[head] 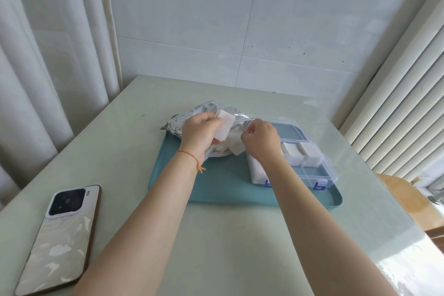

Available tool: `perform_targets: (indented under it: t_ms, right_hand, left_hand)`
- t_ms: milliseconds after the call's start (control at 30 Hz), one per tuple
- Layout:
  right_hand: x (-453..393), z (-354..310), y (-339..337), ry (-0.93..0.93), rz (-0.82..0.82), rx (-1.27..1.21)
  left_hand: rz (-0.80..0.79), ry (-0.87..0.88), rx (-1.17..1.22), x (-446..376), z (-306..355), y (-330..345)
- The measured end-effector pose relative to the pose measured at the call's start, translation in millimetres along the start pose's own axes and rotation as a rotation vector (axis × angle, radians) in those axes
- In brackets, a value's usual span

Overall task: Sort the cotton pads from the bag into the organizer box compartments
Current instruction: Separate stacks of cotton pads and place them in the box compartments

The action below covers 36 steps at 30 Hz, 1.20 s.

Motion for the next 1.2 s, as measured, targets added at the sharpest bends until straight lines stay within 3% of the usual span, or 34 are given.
perform_targets:
  t_ms: [233, 500, 667, 767, 1000, 1200]
  right_hand:
    - [19.7, 9.4, -22.0, 0.135, -0.073, -0.71]
    - [30.0, -9.9, -13.6, 0.144, -0.269, -1.238]
    - [30.2, -16.8, -1.3, 0.099, -0.275, -1.17]
    - [29.6, -9.7, -3.6, 0.128, -0.154, -0.996]
    - [32.7, -11.2, -17.3, 0.108, 0.008, -0.881]
    - [34.2, -12.2, -24.1, 0.087, 0.054, -0.782]
  left_hand:
    - [0.009, -0.005, -0.051, -0.4, -7.7, 1.6]
    - [-0.065, -0.093, 0.018, -2.6, -10.7, 8.8]
    - [-0.239, -0.154, 0.141, 4.5, -9.7, 24.0]
    - [-0.269, -0.161, 0.177, 5.4, -8.5, 25.3]
    - [-0.319, -0.225, 0.288, 10.2, -10.1, 31.8]
    - [-0.324, -0.298, 0.418, 8.4, -12.5, 32.5]
Point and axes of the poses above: each hand's wrist, its own x-axis away from the middle knuckle, its own y-axis out of the palm, z = x × y, the point moved 8 cm from there along -x, towards the middle knuckle, and after that the axes turned 8 degrees about -y, right-handed, at the moved point
